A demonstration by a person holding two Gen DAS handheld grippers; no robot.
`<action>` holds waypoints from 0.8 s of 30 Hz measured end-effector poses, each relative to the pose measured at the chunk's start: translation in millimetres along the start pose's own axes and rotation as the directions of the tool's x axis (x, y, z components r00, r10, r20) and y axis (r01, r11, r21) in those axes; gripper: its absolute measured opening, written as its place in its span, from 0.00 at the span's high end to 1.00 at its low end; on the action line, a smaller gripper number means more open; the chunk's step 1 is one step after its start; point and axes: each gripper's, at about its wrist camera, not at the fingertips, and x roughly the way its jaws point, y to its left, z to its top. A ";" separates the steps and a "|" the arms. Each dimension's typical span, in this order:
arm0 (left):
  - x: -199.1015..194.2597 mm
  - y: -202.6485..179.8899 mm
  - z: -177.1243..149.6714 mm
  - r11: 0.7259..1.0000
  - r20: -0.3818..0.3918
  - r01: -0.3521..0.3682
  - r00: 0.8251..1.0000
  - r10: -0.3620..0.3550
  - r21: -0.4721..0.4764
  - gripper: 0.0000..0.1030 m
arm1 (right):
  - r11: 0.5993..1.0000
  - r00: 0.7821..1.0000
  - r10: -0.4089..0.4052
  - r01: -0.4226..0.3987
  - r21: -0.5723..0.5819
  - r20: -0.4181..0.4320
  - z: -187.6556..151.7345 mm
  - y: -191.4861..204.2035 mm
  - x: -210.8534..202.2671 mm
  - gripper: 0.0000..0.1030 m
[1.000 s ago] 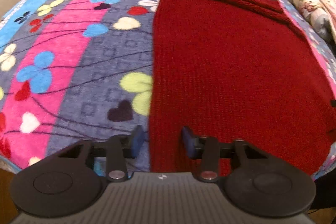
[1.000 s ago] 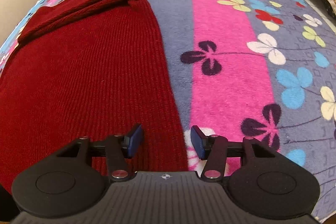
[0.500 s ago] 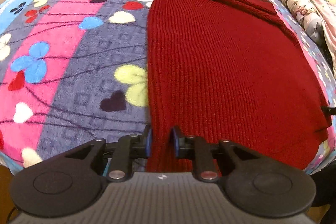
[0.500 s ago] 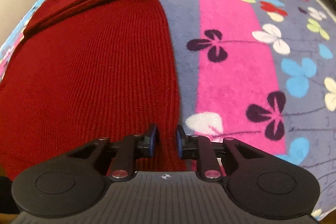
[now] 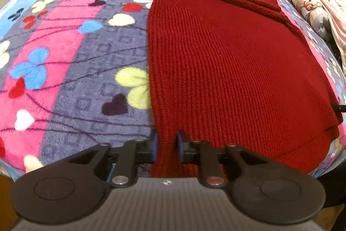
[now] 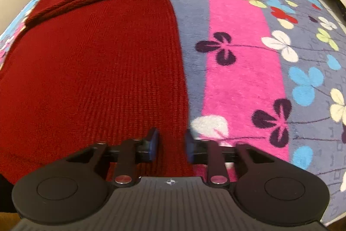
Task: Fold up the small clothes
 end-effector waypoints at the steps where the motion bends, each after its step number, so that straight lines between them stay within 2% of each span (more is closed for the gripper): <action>1: -2.7 -1.4 0.4 1.000 0.011 0.002 1.000 -0.002 0.013 0.89 | 1.000 1.000 -0.001 0.001 -0.006 0.003 0.6 1.3 -1.3 0.88; 3: -11.1 -5.3 2.7 0.999 0.036 0.013 0.999 -0.014 0.037 0.89 | 0.999 1.000 0.027 -0.028 0.021 0.014 5.0 -2.0 -7.8 0.89; 6: -29.6 -13.4 11.8 0.996 0.086 0.045 0.995 -0.051 0.077 0.90 | 0.988 0.989 0.107 -0.118 0.103 0.105 16.6 -12.2 -35.5 0.92; 9: -55.9 -26.0 21.9 0.989 0.160 0.069 0.983 -0.090 0.130 0.90 | 0.968 0.961 0.170 -0.204 0.145 0.220 25.4 -20.5 -73.1 0.93; 11: -74.8 -31.8 26.4 0.984 0.206 0.087 0.971 -0.118 0.157 0.91 | 0.963 0.941 0.197 -0.238 0.126 0.275 25.7 -21.6 -95.8 0.93; 17: -147.4 -34.9 25.5 0.941 0.335 0.189 0.899 -0.280 0.281 0.92 | 0.949 0.874 0.285 -0.316 0.016 0.394 8.9 -24.2 -158.3 0.95; 19: -174.7 -23.2 20.9 0.927 0.360 0.239 0.870 -0.336 0.289 0.92 | 0.941 0.853 0.314 -0.337 -0.021 0.416 -2.6 -26.1 -178.7 0.95; 21: -201.2 -12.7 13.6 0.914 0.390 0.263 0.842 -0.374 0.309 0.92 | 0.925 0.822 0.356 -0.378 -0.041 0.444 -18.7 -34.2 -205.0 0.95; 23: -219.5 1.1 7.7 0.911 0.411 0.281 0.824 -0.390 0.302 0.92 | 0.908 0.786 0.400 -0.411 -0.085 0.471 -34.2 -44.8 -226.8 0.95; 24: -221.7 10.2 7.2 0.913 0.418 0.299 0.818 -0.396 0.279 0.92 | 0.904 0.779 0.408 -0.417 -0.094 0.476 -38.3 -49.7 -231.7 0.95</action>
